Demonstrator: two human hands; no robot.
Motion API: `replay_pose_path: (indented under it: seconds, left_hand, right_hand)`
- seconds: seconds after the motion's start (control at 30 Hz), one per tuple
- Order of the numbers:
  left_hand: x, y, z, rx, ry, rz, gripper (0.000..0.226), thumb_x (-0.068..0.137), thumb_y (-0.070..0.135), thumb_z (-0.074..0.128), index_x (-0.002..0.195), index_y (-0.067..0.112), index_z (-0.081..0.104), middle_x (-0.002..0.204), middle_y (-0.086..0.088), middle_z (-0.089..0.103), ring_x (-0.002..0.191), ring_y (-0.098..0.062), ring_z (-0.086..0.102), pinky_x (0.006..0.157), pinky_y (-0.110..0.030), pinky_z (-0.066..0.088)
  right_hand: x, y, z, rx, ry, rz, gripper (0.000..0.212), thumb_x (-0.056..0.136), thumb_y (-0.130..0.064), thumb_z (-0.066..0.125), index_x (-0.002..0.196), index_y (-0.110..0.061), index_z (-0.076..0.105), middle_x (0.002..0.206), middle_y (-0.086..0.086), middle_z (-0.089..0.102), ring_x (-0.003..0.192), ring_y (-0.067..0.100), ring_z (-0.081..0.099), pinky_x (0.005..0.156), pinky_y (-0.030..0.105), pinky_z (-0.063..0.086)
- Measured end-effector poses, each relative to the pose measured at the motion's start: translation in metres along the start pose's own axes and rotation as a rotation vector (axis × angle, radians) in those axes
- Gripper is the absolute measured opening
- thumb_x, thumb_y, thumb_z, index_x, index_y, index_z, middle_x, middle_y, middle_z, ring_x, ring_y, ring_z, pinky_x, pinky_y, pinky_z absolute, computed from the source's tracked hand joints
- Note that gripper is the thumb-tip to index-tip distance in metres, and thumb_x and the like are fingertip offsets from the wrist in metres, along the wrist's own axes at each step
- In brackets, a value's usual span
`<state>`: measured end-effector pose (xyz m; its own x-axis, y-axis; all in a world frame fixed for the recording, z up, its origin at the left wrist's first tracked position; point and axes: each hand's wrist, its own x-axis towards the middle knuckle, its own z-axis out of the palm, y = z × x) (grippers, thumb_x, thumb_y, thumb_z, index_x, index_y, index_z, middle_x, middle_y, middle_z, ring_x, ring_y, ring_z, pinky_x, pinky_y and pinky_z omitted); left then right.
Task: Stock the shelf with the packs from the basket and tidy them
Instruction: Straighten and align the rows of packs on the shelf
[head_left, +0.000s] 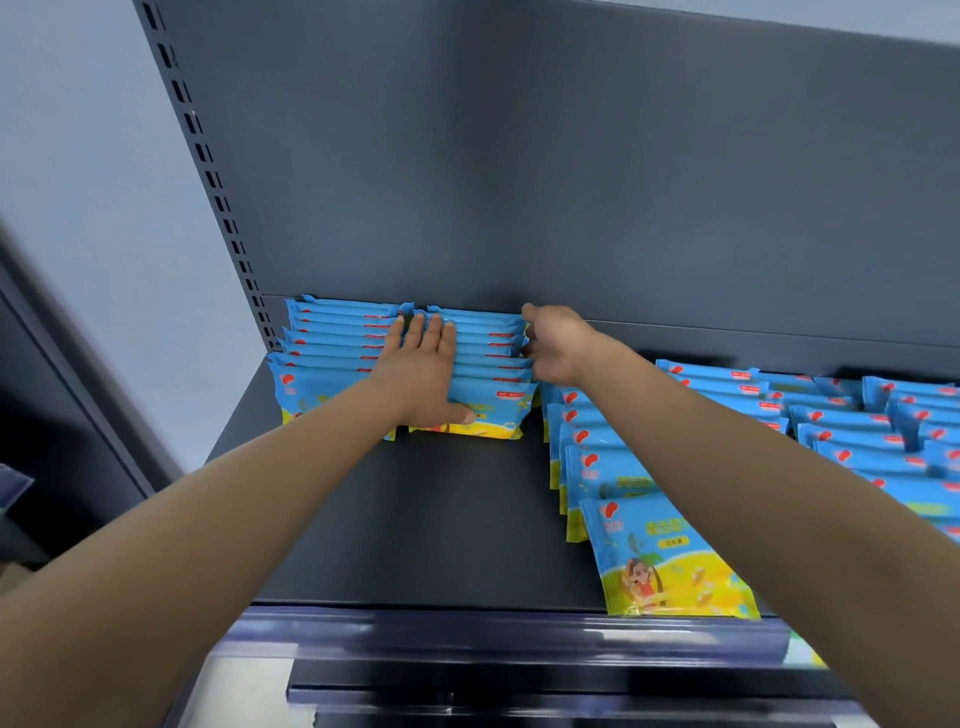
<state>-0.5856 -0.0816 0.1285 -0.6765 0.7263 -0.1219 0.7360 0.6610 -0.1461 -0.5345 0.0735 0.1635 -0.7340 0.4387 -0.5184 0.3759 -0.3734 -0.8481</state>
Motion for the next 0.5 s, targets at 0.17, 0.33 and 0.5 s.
replay_pose_path:
  seconds: [0.17,0.33,0.5]
  left_hand:
    - [0.000,-0.002,-0.005,0.007,-0.009,0.016,0.109,0.079,0.070,0.046,0.149,0.005,-0.008,0.158,-0.016,-0.007,0.146,-0.033,-0.007,0.120,-0.046,-0.004]
    - [0.001,0.000,-0.003,-0.009,0.000,0.012,0.104,0.082,0.067,0.044,0.149,0.006,-0.006,0.158,-0.016,-0.006,0.146,-0.033,-0.007,0.120,-0.045,-0.005]
    - [0.002,0.000,-0.008,0.013,-0.016,0.007,0.104,0.080,0.072,0.039,0.149,0.007,-0.003,0.158,-0.015,-0.003,0.146,-0.032,-0.006,0.118,-0.050,-0.009]
  right_hand:
    - [0.001,0.002,0.005,0.063,0.035,-0.046,0.021,0.100,-0.022,0.040,0.111,-0.006,0.049,0.107,0.016,0.061,0.099,0.032,0.064,0.084,0.048,0.054]
    - [-0.004,-0.008,0.002,-0.065,0.134,-0.065,0.020,0.096,-0.010,0.037,0.099,-0.003,0.055,0.107,0.015,0.062,0.097,0.030,0.064,0.078,0.038,0.055]
    - [-0.012,-0.013,-0.004,-0.208,0.129,-0.041,0.042,0.100,-0.011,0.031,0.139,0.004,0.034,0.145,0.018,0.040,0.132,0.033,0.042,0.104,0.041,0.040]
